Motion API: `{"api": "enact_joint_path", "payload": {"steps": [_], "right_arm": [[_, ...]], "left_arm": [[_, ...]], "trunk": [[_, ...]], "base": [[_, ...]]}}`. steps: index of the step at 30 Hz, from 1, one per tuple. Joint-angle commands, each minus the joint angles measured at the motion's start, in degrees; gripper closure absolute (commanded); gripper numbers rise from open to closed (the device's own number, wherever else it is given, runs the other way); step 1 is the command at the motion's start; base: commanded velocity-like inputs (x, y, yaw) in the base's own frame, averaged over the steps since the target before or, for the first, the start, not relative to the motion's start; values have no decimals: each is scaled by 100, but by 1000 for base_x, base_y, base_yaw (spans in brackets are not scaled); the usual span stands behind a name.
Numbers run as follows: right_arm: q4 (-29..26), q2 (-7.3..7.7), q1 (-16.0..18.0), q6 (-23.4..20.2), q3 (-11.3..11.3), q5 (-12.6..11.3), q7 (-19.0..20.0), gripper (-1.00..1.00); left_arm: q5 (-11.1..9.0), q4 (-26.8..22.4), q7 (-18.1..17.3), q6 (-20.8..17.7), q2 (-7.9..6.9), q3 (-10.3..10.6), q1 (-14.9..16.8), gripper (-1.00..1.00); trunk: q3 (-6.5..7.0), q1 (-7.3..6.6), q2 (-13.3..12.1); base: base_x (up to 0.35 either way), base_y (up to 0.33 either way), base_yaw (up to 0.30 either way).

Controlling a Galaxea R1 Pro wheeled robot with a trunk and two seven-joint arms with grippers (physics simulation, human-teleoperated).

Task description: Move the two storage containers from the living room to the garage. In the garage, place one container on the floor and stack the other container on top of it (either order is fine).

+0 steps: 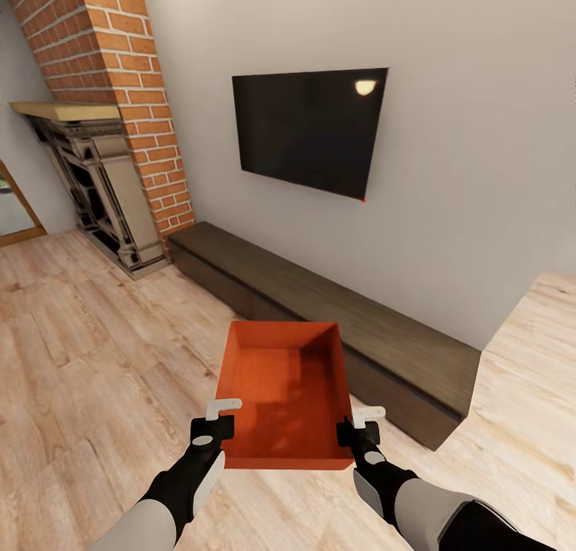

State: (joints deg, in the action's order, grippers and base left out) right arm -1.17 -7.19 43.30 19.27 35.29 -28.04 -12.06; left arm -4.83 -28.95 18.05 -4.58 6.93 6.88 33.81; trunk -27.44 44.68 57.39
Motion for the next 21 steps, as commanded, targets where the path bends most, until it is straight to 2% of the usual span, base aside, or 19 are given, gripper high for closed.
{"api": "enact_joint_path", "payload": {"steps": [1, 21], "right_arm": [[3, -48, 3, 5, -137, -26, 2, 100], [3, -48, 3, 4, -137, -26, 2, 100]], "left_arm": [[8, -23, 69, -34, 1, -12, 3, 100], [2, -22, 67, -14, 1, -11, 3, 100]], "trunk": [[4, 0, 4], [189, 0, 4]], "base": [[0, 0, 0], [0, 0, 0]]}}
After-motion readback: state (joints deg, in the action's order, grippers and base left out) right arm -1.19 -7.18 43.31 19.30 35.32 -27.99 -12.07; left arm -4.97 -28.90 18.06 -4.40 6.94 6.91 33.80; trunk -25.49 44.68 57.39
